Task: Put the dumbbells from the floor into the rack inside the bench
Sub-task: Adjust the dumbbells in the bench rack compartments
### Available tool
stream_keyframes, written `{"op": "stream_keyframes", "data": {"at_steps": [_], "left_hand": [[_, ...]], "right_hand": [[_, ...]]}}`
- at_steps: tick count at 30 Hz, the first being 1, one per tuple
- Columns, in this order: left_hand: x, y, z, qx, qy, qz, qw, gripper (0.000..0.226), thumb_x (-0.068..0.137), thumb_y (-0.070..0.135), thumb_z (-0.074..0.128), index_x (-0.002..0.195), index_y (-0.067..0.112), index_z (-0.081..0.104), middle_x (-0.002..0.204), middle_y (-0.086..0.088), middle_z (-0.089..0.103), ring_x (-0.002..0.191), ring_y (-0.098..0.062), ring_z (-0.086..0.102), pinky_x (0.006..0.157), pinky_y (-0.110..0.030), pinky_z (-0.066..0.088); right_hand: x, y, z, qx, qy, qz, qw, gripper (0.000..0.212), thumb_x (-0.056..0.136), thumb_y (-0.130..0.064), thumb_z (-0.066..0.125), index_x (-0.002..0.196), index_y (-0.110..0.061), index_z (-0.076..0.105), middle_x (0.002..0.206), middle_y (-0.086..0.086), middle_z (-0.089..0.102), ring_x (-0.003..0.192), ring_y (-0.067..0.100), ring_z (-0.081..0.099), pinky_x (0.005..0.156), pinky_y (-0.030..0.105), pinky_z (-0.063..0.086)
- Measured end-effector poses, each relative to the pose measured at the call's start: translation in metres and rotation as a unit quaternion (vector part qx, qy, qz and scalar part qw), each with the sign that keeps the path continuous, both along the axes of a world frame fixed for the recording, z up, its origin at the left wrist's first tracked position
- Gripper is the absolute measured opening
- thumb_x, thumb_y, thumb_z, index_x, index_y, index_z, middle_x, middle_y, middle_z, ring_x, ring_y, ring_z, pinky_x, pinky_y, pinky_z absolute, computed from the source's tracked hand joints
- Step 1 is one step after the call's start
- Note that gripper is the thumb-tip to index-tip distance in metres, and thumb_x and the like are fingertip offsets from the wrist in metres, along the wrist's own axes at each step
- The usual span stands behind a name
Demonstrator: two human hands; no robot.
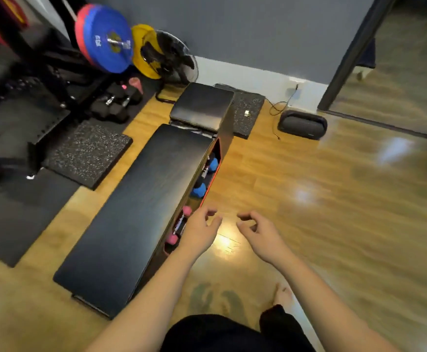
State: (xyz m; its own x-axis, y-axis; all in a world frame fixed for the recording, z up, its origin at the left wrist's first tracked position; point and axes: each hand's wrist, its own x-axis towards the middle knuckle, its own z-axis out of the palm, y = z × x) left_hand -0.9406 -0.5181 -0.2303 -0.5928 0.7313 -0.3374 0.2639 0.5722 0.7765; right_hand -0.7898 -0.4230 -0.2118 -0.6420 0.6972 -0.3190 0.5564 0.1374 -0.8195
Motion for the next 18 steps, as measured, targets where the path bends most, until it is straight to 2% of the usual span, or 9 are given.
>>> {"op": "stream_keyframes", "data": {"at_steps": [2,3,7,11,16,18], "left_hand": [[0.014,0.008,0.003,-0.022,-0.017,0.050,0.998,0.030,0.093,0.035,0.060,0.118,0.019,0.062,0.115,0.007,0.064,0.105,-0.009,0.059,0.088,-0.023,0.043],[0.020,0.011,0.003,-0.030,-0.028,0.077,0.996,0.030,0.093,0.036,0.059,0.119,0.021,0.061,0.116,0.008,0.063,0.105,-0.008,0.058,0.089,-0.022,0.042],[0.028,0.033,-0.003,-0.016,-0.054,0.190,0.980,0.029,0.093,0.037,0.059,0.121,0.027,0.060,0.116,0.014,0.061,0.108,-0.004,0.056,0.095,-0.026,0.045],[0.017,0.056,-0.022,0.008,-0.074,0.293,0.953,0.020,0.093,0.029,0.061,0.113,0.027,0.060,0.107,0.016,0.062,0.099,0.000,0.058,0.087,-0.020,0.045],[-0.018,0.084,-0.106,0.016,-0.147,0.391,0.909,0.012,0.094,0.020,0.060,0.106,0.020,0.058,0.090,0.008,0.058,0.082,-0.009,0.057,0.075,-0.019,0.042],[-0.037,0.094,-0.162,-0.010,-0.176,0.409,0.895,0.013,0.092,0.020,0.063,0.104,0.016,0.060,0.091,0.006,0.060,0.083,-0.009,0.057,0.077,-0.019,0.043]], "right_hand": [[0.004,0.026,-0.005,-0.003,-0.007,0.049,0.999,0.020,0.093,-0.033,0.059,0.112,-0.028,0.061,0.108,-0.008,0.062,0.060,-0.006,0.054,0.062,0.015,0.038],[0.004,0.039,-0.007,-0.009,-0.010,0.078,0.997,0.019,0.092,-0.034,0.060,0.111,-0.031,0.061,0.113,-0.009,0.061,0.063,-0.005,0.055,0.064,0.015,0.038],[-0.017,0.092,-0.016,-0.017,-0.009,0.167,0.986,0.017,0.092,-0.033,0.060,0.109,-0.034,0.059,0.116,-0.012,0.060,0.069,-0.002,0.056,0.069,0.015,0.039],[-0.052,0.122,-0.042,-0.028,-0.017,0.202,0.979,0.019,0.092,-0.032,0.060,0.111,-0.031,0.061,0.116,-0.011,0.060,0.068,0.002,0.055,0.073,0.021,0.044],[-0.106,0.147,-0.114,-0.038,-0.049,0.258,0.964,0.015,0.091,-0.030,0.061,0.107,-0.032,0.060,0.115,-0.010,0.059,0.070,0.005,0.057,0.076,0.023,0.048],[-0.130,0.155,-0.165,-0.041,-0.068,0.288,0.954,0.015,0.092,-0.029,0.061,0.107,-0.032,0.059,0.114,-0.009,0.058,0.068,0.004,0.055,0.074,0.020,0.045]]}}
